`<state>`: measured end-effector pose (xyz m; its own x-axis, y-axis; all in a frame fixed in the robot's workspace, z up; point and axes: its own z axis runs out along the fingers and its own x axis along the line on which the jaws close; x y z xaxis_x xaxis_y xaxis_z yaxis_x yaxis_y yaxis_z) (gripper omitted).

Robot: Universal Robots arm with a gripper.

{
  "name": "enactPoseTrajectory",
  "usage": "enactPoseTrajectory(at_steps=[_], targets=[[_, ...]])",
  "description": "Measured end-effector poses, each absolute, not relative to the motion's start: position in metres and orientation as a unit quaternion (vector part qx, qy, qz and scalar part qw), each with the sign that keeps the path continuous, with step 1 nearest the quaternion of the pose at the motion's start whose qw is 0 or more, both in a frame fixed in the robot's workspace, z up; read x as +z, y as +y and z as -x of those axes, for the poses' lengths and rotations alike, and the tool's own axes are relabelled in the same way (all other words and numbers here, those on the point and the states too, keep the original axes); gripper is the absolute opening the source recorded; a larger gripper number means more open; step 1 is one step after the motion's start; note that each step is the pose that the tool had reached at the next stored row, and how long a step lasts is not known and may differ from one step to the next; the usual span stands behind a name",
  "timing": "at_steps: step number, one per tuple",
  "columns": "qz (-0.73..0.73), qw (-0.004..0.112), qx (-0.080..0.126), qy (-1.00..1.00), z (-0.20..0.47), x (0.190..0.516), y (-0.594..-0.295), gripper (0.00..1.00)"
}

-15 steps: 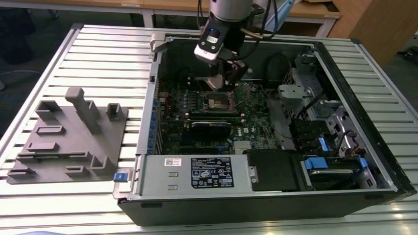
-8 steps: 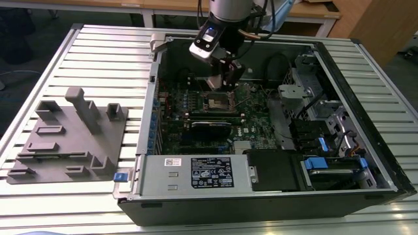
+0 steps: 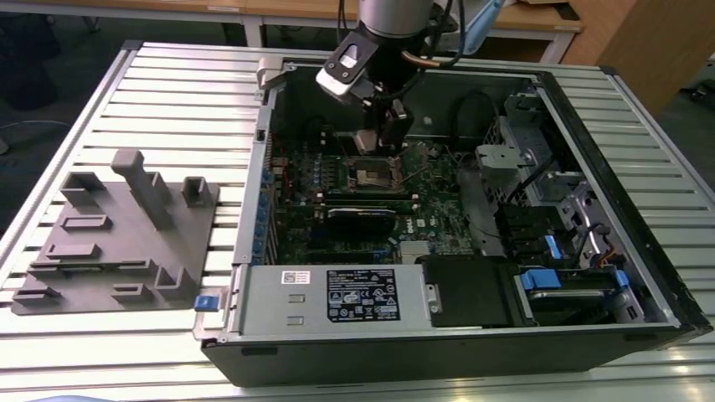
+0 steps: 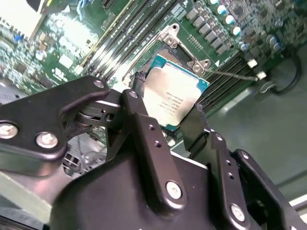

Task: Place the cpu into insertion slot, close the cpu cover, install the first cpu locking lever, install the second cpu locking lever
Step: 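Place the cpu into insertion slot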

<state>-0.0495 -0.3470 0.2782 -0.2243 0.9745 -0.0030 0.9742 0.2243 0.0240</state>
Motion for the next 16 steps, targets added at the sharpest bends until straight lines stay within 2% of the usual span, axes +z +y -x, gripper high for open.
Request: enactPoseTrajectory(at_steps=[16], targets=[[-0.729, 0.01, 0.007, 0.684, 0.0495, 0.2772, -0.347, 0.54]])
